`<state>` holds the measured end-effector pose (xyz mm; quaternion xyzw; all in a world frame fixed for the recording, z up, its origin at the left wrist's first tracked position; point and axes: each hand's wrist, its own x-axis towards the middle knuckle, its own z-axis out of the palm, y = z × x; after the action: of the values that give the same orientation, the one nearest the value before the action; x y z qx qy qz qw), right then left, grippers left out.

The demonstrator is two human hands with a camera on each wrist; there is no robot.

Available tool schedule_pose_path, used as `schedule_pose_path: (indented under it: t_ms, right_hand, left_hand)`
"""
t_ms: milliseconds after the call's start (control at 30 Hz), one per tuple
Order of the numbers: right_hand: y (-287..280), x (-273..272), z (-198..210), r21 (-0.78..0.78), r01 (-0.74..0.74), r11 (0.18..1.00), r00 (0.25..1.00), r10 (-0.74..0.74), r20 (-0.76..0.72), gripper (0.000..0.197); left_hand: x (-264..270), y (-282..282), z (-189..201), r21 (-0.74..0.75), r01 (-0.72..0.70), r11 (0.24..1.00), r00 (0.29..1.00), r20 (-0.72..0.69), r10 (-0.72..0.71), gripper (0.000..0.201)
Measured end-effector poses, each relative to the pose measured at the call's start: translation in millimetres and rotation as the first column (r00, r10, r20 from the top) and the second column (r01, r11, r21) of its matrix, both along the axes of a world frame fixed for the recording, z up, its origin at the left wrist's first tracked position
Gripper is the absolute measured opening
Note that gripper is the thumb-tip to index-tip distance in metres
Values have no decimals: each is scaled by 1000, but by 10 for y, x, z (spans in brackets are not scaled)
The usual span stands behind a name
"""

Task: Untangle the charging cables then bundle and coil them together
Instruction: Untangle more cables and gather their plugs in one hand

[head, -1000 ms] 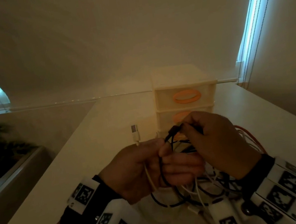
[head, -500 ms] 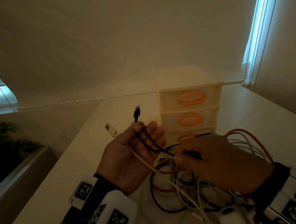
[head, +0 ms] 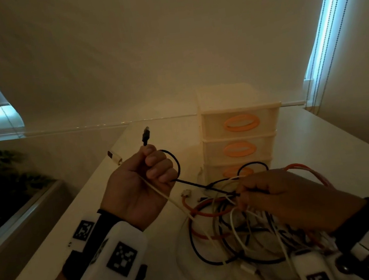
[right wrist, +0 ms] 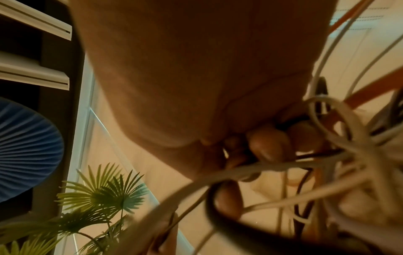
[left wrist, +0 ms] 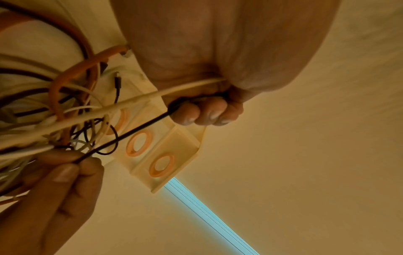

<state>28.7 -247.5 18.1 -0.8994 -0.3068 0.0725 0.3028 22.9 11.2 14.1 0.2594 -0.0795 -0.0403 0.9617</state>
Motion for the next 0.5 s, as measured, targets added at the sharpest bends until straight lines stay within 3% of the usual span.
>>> schedule_pose_path:
  t_ms: [100,233,333,400,500]
  right_hand:
    - [-30,77,-38,-35,74,997,996,-72,48,26]
    - [-51,140,-32,29,202,979,972,-204,116,27]
    - [-69,213,-20,71,374,924,876,-378,300,35]
    - [-31,260,-38,163,401,901,811,-432,395,38]
    - [102,281,-77,269,345,899,815,-429,389,35]
  left_hand:
    - [-2,32,12,29,20,999,1000,-3,-20,27]
    - [-45,13,21,86,80,993,996,24,-83,25]
    - [-84,-37,12,148,149,978,986,50,-158,29]
    - [-121,-142,-11,284,164,945,983,39,-182,28]
    - [-168,-305,-127,504,203,839,969,19,-245,28]
